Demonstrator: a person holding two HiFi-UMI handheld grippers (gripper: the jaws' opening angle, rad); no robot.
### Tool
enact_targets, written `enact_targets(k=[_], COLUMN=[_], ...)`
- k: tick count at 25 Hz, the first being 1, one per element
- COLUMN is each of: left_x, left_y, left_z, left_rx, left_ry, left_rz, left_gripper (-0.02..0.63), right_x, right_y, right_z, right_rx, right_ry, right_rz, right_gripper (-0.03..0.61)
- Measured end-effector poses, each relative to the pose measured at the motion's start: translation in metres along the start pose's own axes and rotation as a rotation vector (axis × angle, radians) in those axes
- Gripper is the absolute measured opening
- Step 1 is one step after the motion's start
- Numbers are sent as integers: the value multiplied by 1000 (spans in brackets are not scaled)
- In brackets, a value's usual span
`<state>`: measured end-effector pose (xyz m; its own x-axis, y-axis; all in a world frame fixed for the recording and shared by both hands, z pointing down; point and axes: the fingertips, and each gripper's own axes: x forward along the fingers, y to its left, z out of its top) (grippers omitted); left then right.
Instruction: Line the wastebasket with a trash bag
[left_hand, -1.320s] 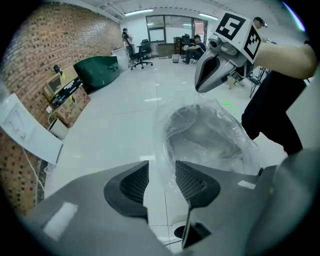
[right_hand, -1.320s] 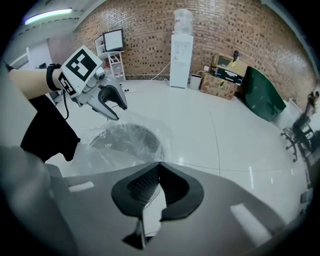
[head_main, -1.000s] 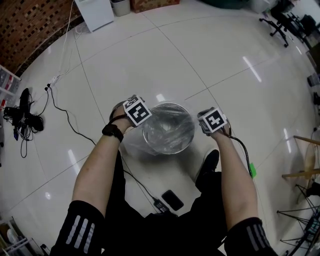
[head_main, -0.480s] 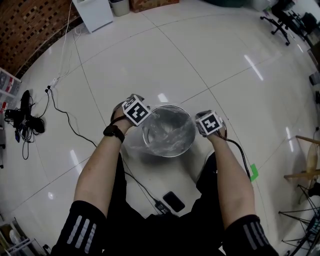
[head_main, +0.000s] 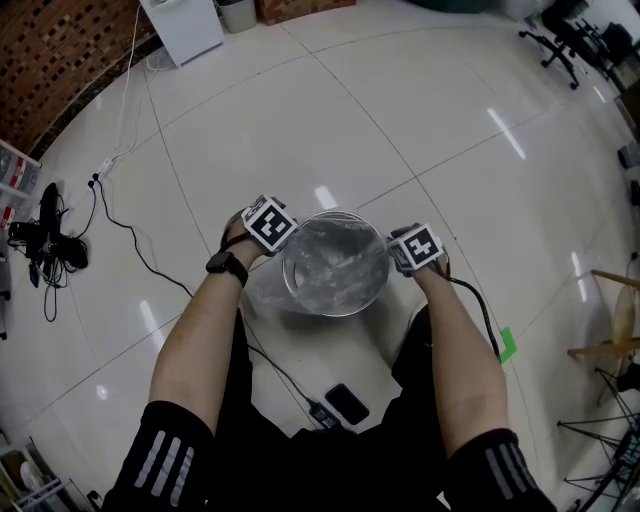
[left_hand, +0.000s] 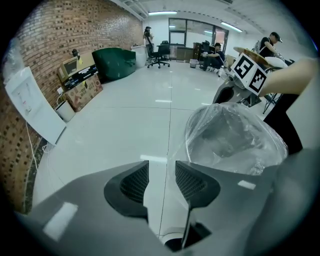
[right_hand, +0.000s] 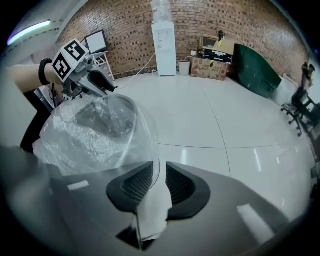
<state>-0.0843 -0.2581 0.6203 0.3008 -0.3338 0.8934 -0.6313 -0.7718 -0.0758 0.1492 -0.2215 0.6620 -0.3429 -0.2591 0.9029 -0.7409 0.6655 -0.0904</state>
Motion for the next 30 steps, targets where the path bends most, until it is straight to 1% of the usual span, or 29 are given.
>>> enact_targets(k=[2, 5, 7, 9, 11, 14, 16, 18, 20, 21, 23, 26, 30], left_x=[-4, -14, -22, -30, -38, -47, -53, -59, -66, -70, -75, -79, -73], left_y=[2, 11, 15, 12, 3, -15, -22, -23, -20, -19, -26, -38, -46], left_z=[-1, -4, 0, 3, 5, 8, 5, 3, 1, 2, 6, 8, -9], left_rx=[16, 0, -7, -1, 23, 81, 94, 92, 103, 113, 132, 166, 183], left_ry=[5, 3, -9, -8, 3, 19, 36, 38, 37, 36, 27, 29, 81], left_rz=[-2, 14, 18, 5, -27, -88, -109, -112, -99, -95, -120, -153, -178], left_gripper=[161, 161, 161, 161, 161, 161, 161, 161, 161, 161, 161, 161, 161], right_x=[-8, -28, -43, -56, -67, -82, -94, -106, -113, -114, -114, -106, -95], right_y=[-1, 1, 3, 8, 14, 17, 22, 35, 55, 64, 78, 93, 101], right_z=[8, 22, 35, 41, 43, 37, 34, 34, 31, 29, 22, 7, -12], right_rx=[-9, -16, -58, -104, -175, -300, -369, -434, -526, -582, -677, -747, -808], right_ry=[-13, -37, -65, -70, -56, 7, 24, 9, 5, 13, 38, 72, 111], right_rz=[-2, 18, 28, 36, 35, 1, -3, 22, 59, 70, 85, 120, 148], right_gripper=[95, 95, 95, 95, 95, 98, 104, 107, 110, 110, 115, 144, 185])
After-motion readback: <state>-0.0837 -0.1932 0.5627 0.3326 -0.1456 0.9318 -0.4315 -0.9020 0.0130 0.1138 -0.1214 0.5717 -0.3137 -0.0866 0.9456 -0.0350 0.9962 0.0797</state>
